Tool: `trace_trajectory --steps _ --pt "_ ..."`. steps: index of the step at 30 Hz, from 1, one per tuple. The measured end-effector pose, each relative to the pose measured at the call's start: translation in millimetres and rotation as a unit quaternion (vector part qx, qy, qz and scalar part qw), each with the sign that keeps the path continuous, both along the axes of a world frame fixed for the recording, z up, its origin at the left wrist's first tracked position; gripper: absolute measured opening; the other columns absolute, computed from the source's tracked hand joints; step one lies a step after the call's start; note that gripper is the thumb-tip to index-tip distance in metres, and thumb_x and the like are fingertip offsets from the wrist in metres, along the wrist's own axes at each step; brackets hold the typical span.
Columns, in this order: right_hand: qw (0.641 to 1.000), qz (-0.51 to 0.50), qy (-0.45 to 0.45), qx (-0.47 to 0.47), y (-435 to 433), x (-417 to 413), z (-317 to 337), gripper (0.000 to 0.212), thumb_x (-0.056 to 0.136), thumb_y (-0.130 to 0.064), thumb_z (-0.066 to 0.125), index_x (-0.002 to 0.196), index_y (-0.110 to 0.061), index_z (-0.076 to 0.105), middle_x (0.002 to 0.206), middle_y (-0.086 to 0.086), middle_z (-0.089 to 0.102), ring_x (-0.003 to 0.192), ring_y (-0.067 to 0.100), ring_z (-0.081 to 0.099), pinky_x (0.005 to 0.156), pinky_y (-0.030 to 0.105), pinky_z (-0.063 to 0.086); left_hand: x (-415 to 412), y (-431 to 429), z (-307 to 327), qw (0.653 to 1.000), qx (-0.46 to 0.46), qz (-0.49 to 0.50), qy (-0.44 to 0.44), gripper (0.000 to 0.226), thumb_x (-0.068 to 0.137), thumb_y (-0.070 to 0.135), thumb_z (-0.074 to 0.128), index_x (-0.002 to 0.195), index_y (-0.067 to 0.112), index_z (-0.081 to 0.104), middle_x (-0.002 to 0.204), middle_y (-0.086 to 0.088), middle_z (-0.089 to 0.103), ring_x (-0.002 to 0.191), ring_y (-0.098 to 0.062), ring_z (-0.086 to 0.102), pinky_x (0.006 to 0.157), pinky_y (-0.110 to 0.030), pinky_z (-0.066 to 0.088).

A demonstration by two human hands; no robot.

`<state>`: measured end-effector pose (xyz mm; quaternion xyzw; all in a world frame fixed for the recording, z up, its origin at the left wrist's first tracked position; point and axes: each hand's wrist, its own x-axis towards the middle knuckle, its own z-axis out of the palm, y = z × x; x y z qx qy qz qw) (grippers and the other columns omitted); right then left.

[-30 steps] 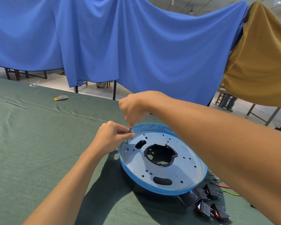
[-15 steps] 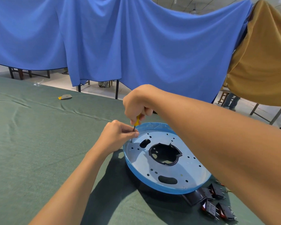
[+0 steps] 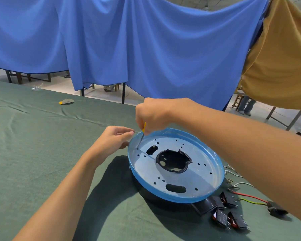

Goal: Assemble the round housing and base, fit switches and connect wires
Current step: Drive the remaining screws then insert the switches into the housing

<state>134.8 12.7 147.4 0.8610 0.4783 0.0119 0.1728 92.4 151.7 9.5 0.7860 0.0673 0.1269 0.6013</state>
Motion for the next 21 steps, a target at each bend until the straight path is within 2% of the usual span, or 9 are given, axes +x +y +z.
trace_trajectory --steps 2,5,8,10,12,14,16,19,21 --pt "1.000 0.021 -0.010 0.004 2 -2 -1 0.035 0.084 -0.017 0.069 0.055 -0.019 0.048 0.061 0.001 0.044 0.066 0.027 0.051 0.058 0.032 0.044 1 -3 -3 0.999 0.018 -0.029 0.037 0.022 0.098 0.034 0.058 0.099 0.023 0.078 0.093 0.006 0.078 0.091 -0.015 0.073 0.086 -0.030 0.055" --pt "0.999 0.027 -0.025 -0.004 9 -5 -1 0.041 0.086 -0.014 0.063 0.055 -0.019 0.037 0.058 0.002 0.041 0.065 0.024 0.046 0.053 0.029 0.039 1 -7 -4 0.996 0.020 -0.057 0.070 0.030 0.099 0.037 0.056 0.092 0.021 0.079 0.089 0.004 0.078 0.088 -0.013 0.073 0.082 -0.029 0.054" --pt "0.999 -0.018 -0.019 -0.038 20 -6 0 0.030 0.089 -0.018 0.064 0.063 -0.015 0.049 0.053 -0.005 0.055 0.060 0.009 0.055 0.036 0.019 0.034 2 -9 -2 0.995 0.038 -0.047 0.075 0.032 0.100 0.028 0.053 0.085 0.017 0.079 0.082 0.002 0.077 0.075 -0.008 0.071 0.068 -0.023 0.052" --pt "0.997 -0.063 0.013 -0.047 24 -6 2 0.021 0.091 -0.018 0.063 0.072 -0.011 0.057 0.056 -0.007 0.060 0.045 0.004 0.057 0.028 0.012 0.030 2 -10 0 0.994 0.039 -0.048 0.086 0.032 0.099 0.023 0.051 0.085 0.012 0.077 0.081 0.000 0.077 0.072 -0.008 0.072 0.061 -0.021 0.051" --pt "0.992 -0.104 0.041 -0.056 25 -8 5 0.014 0.094 -0.018 0.059 0.084 -0.009 0.063 0.069 -0.003 0.066 0.035 0.005 0.049 0.027 0.009 0.030 2 -11 1 0.993 0.041 -0.049 0.099 0.032 0.098 0.022 0.050 0.087 0.008 0.076 0.082 -0.001 0.077 0.072 -0.010 0.072 0.057 -0.019 0.052" --pt "0.989 -0.127 0.058 -0.056 27 -13 7 0.016 0.097 -0.017 0.056 0.101 -0.005 0.066 0.082 0.002 0.066 0.042 0.009 0.047 0.029 0.009 0.031 2 -12 2 0.992 0.039 -0.049 0.113 0.032 0.096 0.021 0.049 0.090 0.003 0.074 0.083 -0.004 0.077 0.071 -0.012 0.071 0.055 -0.020 0.052" --pt "0.986 -0.142 0.077 -0.045 29 -18 5 0.020 0.097 -0.014 0.054 0.109 -0.004 0.066 0.078 0.002 0.065 0.045 0.010 0.046 0.029 0.009 0.029 1 -12 4 0.989 0.030 -0.049 0.133 0.031 0.094 0.020 0.049 0.095 -0.002 0.071 0.085 -0.007 0.077 0.071 -0.014 0.072 0.055 -0.023 0.054" --pt "0.988 -0.139 0.064 0.002 23 -21 -1 0.013 0.094 -0.011 0.054 0.091 -0.006 0.066 0.073 -0.001 0.067 0.047 0.008 0.051 0.029 0.010 0.032 -1 -15 10 0.984 0.035 -0.048 0.168 0.028 0.092 0.016 0.050 0.098 -0.001 0.071 0.085 -0.008 0.077 0.071 -0.015 0.072 0.055 -0.025 0.056" --pt "0.984 -0.143 0.042 0.097 4 -18 -10 0.018 0.088 -0.010 0.058 0.070 -0.011 0.055 0.065 0.001 0.062 0.057 0.016 0.055 0.037 0.020 0.035 -3 -18 13 0.982 0.035 -0.043 0.183 0.025 0.091 0.012 0.050 0.096 0.001 0.072 0.084 -0.009 0.076 0.071 -0.018 0.070 0.054 -0.027 0.056"
